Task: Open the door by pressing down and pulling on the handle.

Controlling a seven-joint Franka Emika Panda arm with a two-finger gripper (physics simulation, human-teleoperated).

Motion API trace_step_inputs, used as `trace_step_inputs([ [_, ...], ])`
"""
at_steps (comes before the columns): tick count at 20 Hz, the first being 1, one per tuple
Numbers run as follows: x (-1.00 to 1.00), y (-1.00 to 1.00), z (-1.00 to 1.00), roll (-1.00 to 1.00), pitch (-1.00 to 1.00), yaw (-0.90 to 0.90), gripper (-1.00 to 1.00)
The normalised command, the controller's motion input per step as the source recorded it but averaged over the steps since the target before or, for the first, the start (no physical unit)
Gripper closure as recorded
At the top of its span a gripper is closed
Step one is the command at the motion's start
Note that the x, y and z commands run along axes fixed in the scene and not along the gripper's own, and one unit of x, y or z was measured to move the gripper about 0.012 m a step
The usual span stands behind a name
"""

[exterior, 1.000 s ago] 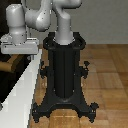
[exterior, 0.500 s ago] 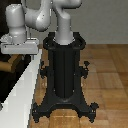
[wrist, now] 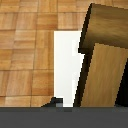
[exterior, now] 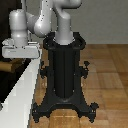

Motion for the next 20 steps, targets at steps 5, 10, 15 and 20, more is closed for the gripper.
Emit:
trace_step_inputs([
  [5, 0.0, 0.0, -0.2, 0.0, -0.06, 0.0, 1.0],
  [10, 0.0, 0.0, -0.8, 0.0, 0.0, 0.0, 1.0],
  [15, 0.0, 0.0, -0.6, 0.0, 0.0, 0.0, 1.0],
  [20, 0.0, 0.2, -0.2, 0.0, 0.0, 0.0, 1.0],
])
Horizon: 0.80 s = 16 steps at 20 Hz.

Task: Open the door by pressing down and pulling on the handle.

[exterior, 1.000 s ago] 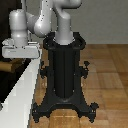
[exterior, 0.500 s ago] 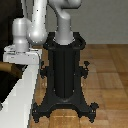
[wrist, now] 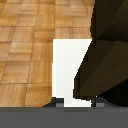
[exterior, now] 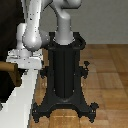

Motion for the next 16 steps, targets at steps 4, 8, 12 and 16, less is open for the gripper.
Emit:
trace_step_inputs([
  [4, 0.0, 0.75, 0.0, 0.0, 0.0, 0.0, 1.0],
  [8, 0.0, 1.0, 0.0, 0.0, 0.0, 0.0, 1.0],
  [12, 0.0, 1.0, 0.0, 0.0, 0.0, 0.0, 1.0],
  [16, 0.0, 1.0, 0.0, 0.0, 0.0, 0.0, 1.0],
])
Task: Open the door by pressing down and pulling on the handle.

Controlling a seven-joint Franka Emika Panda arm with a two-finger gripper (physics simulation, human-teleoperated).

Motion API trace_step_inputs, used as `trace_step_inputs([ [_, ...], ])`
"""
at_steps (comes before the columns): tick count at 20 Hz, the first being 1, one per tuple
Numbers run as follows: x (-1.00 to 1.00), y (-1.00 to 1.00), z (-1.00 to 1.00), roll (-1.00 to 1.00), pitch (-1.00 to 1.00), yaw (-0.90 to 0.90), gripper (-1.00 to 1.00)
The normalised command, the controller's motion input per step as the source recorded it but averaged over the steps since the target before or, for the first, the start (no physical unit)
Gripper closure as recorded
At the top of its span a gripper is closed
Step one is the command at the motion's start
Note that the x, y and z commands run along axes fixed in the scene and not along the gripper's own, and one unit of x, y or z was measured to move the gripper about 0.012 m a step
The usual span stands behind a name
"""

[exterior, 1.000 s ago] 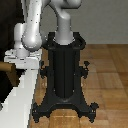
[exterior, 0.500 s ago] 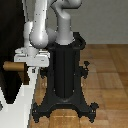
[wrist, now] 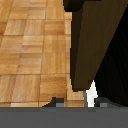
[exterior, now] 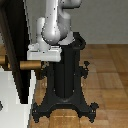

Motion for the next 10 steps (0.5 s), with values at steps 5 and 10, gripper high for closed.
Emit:
trace_step_inputs([
  [5, 0.0, 1.0, 0.0, 0.0, 0.0, 0.0, 1.0],
  [10, 0.0, 0.0, 0.0, 0.0, 0.0, 0.0, 1.0],
])
